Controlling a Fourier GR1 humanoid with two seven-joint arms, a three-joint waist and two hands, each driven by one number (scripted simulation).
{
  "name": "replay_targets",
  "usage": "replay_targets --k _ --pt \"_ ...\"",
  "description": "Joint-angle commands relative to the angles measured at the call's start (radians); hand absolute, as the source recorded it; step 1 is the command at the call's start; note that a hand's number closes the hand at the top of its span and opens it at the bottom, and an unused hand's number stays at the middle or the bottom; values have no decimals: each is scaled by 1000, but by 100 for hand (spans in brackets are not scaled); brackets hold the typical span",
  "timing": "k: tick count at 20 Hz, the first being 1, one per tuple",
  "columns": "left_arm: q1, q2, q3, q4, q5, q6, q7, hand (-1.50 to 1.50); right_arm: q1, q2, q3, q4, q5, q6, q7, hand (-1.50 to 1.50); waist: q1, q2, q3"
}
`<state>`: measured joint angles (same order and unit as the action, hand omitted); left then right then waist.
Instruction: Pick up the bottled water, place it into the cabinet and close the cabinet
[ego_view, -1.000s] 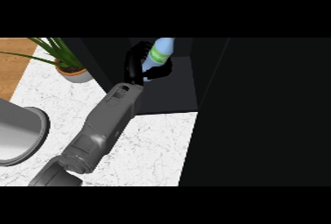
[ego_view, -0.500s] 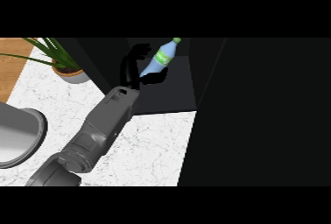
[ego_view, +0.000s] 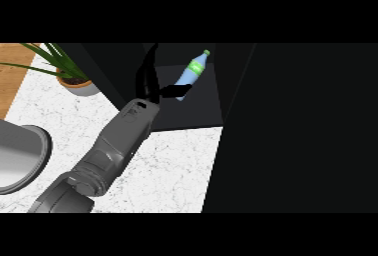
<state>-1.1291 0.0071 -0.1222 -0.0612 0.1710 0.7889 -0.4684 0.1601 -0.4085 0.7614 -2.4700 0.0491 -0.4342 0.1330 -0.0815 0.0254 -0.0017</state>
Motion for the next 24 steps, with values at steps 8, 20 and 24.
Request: replay_targets --k 8,20,24 --pt "36 -7 49 -82 39 -117 -113 -150 27 -38 -12 -62 -19 23 -6 -150 -4 0 0" --pt "122 -7 107 -236 178 -537 -301 150 11 -34 -24 -106 10 -9 75 -150 46 -24 0" --pt "135 -7 70 -280 206 -622 -247 150 86 -77 -30 -149 18 -12 52 -150 57 -30 1"
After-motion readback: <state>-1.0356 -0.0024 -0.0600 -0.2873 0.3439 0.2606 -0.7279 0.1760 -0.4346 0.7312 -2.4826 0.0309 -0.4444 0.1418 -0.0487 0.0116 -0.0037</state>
